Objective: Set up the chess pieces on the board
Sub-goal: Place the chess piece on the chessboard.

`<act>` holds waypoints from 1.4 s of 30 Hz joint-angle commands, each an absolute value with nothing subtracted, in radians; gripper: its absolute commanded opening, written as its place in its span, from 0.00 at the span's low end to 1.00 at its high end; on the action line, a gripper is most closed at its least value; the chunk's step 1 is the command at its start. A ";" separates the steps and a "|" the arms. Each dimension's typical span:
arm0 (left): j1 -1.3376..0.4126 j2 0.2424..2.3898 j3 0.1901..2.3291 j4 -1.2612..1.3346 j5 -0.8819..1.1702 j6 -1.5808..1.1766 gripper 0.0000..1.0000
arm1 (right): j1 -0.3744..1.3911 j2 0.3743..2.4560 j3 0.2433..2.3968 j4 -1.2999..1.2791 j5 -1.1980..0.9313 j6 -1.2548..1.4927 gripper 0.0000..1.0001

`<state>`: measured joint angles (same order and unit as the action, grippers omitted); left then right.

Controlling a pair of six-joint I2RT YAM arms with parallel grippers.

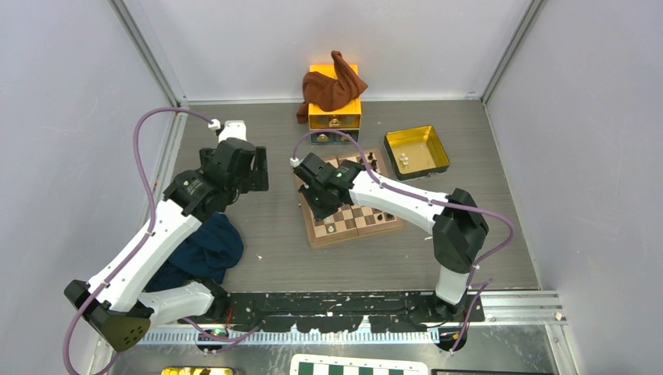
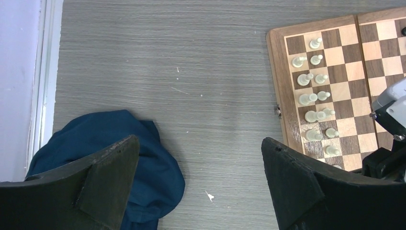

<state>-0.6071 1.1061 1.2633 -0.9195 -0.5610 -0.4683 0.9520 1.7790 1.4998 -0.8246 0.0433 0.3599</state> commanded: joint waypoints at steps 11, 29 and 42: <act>-0.596 1.094 1.243 -0.902 -0.579 -0.458 0.99 | 0.955 1.788 1.345 -0.564 0.147 0.325 0.01; -0.559 1.114 1.235 -0.862 -0.544 -0.414 1.00 | 0.955 1.854 1.374 -0.536 0.160 0.325 0.01; -0.545 1.119 1.228 -0.853 -0.525 -0.414 1.00 | 0.956 1.862 1.383 -0.543 0.143 0.321 0.01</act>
